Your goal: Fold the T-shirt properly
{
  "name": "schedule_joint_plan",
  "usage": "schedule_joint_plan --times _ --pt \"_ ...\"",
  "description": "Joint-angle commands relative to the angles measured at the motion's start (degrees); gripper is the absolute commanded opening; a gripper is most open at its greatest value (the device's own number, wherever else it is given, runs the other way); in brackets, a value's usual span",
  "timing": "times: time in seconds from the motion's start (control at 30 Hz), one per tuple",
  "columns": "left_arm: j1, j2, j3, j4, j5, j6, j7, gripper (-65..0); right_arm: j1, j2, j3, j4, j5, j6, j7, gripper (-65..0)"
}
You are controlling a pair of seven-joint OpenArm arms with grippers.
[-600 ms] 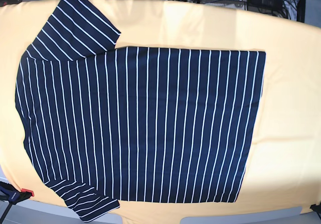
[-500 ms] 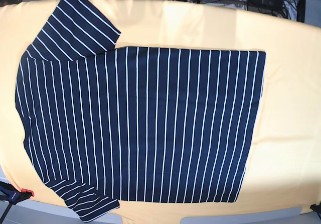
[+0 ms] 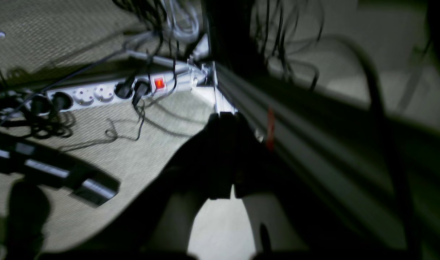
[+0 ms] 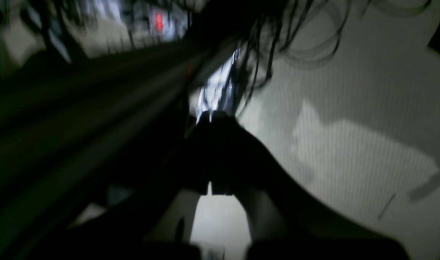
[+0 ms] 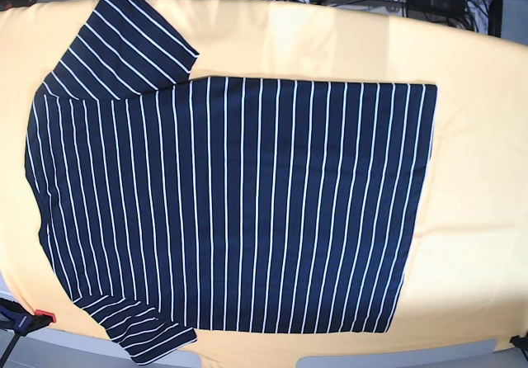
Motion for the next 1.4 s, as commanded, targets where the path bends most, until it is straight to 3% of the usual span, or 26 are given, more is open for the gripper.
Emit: schedule_joint_plan --times 0.0,0.2,0.33,0.5,0.67,0.8,0.87,1.03,1.2,1.37 --pt "1.6 0.2 0.0 1.4 0.4 -1.0 1.0 -65.0 -1.5 -0.1 0.1 1.1 0.3 1.4 -1.4 -65.0" --pt "12.4 -0.5 0.0 11.0 0.5 -1.4 2.8 -65.0 -12.2 1.3 0.1 11.8 0.8 2.1 -5.0 -65.0" --pt "20.3 -2.8 0.0 19.8 0.4 -1.4 2.8 -65.0 -20.6 3.8 0.1 22.5 0.8 4.7 -5.0 -65.0" --pt "30.9 -6.4 0.0 34.0 -0.3 -1.4 2.8 -65.0 -31.1 7.3 0.1 37.6 1.2 5.7 -10.8 -65.0" --pt "41.2 -12.4 0.0 50.2 0.9 -1.1 6.6 -65.0 -42.2 11.6 0.1 54.3 1.2 0.1 -15.8 -65.0" --pt "48.4 -18.3 0.0 62.2 2.8 4.3 9.2 -65.0 -50.6 16.5 0.1 68.0 0.1 -3.3 -17.6 -65.0" --pt "51.6 -21.4 0.0 67.0 5.2 6.9 9.2 -65.0 -54.4 18.3 0.1 74.0 -4.1 -4.9 -17.6 -65.0" --pt "57.7 -27.9 -0.3 77.3 10.7 10.9 10.3 -65.0 -61.1 22.0 0.1 85.6 -13.7 -12.2 -19.9 -65.0" --pt "61.8 -30.4 -2.3 87.8 15.6 11.9 15.7 -65.0 -61.6 25.6 0.1 92.6 -17.0 -15.3 -21.5 -65.0" --pt "64.3 -30.6 -6.6 95.3 15.8 11.2 16.8 -65.0 -61.6 25.6 0.1 94.3 -17.2 -15.1 -25.6 -65.0"
